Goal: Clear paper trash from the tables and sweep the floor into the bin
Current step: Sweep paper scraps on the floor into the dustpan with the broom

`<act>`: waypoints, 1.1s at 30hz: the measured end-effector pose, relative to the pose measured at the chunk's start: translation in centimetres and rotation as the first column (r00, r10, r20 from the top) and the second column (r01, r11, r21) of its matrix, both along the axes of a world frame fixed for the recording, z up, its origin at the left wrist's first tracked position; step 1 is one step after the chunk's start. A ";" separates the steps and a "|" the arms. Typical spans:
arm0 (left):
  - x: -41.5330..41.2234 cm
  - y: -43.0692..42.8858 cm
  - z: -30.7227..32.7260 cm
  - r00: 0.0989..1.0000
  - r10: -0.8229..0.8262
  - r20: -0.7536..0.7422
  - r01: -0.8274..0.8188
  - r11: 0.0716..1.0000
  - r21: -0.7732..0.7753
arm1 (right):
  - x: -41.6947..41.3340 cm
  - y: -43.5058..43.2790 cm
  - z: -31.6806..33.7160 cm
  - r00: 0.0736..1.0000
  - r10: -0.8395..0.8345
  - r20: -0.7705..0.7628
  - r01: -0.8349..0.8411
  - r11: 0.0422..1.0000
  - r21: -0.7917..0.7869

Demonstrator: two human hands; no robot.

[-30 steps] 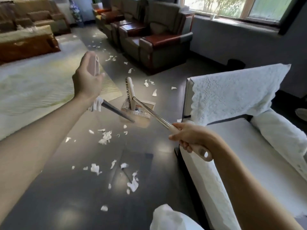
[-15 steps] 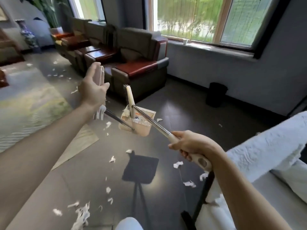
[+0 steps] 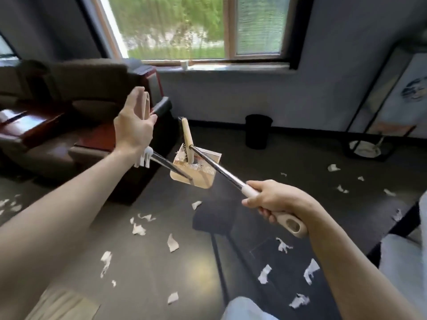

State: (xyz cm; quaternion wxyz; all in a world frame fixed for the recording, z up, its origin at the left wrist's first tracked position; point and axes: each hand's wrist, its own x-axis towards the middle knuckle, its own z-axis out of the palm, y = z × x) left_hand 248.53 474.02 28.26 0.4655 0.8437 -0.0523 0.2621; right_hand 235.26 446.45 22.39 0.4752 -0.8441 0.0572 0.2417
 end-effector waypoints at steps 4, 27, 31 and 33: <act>12.7 -1.0 -0.4 0.998 -0.062 0.000 0.062 0.998 -0.029 | 10.2 0.0 0.3 0.991 -0.127 -0.038 0.128 0.991 0.025; 80.6 -17.9 -3.2 0.863 -0.501 -0.071 0.506 0.858 0.087 | 67.3 -10.4 -0.4 0.843 -0.505 -0.185 0.532 0.834 0.150; 87.5 -21.4 -2.7 0.849 -0.527 -0.036 0.507 0.794 0.334 | 72.3 -12.5 -0.6 0.792 -0.567 -0.226 0.607 0.772 0.189; 89.3 -23.2 -2.6 0.764 -0.646 0.006 0.577 0.686 0.444 | 73.3 -13.8 -0.6 0.756 -0.604 -0.252 0.652 0.728 0.210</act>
